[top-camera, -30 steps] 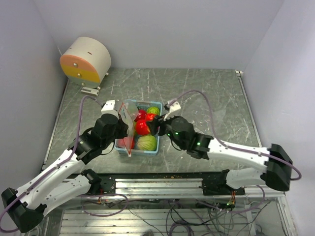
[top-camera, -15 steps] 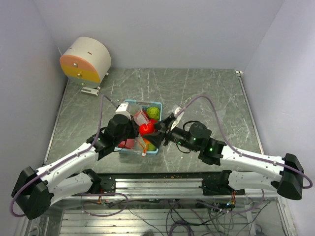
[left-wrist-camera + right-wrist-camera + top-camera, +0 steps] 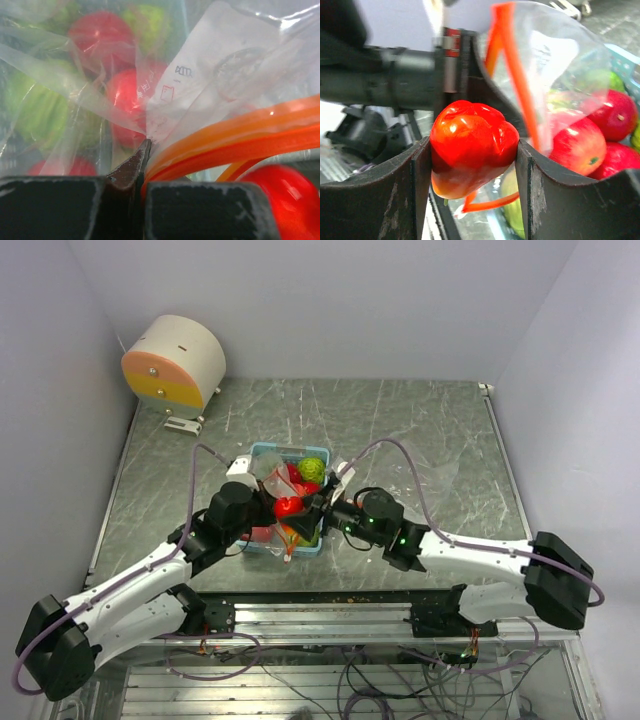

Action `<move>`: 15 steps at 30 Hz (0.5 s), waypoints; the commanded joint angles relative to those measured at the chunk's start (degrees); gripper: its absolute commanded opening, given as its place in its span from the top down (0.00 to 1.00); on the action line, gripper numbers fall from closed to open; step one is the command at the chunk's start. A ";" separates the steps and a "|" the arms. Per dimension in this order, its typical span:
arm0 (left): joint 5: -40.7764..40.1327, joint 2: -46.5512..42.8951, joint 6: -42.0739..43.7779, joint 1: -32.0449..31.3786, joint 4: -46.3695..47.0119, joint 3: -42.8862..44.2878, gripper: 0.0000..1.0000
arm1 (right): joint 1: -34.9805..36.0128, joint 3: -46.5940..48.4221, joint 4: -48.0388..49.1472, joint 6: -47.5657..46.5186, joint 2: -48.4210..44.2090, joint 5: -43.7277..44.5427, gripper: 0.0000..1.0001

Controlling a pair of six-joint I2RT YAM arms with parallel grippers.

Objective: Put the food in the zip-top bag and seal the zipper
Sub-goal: Place the fake fruit in the zipper food storage bag.

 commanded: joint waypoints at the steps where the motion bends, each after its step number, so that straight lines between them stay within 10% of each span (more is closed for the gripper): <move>1: 2.00 -1.33 -0.98 -0.39 1.81 -0.95 0.93 | -3.12 -1.50 5.66 2.39 5.07 3.11 0.80; 15: 6.02 -2.19 -0.82 -0.34 -6.72 3.81 0.93 | -5.14 6.97 -1.67 7.03 21.44 25.00 0.75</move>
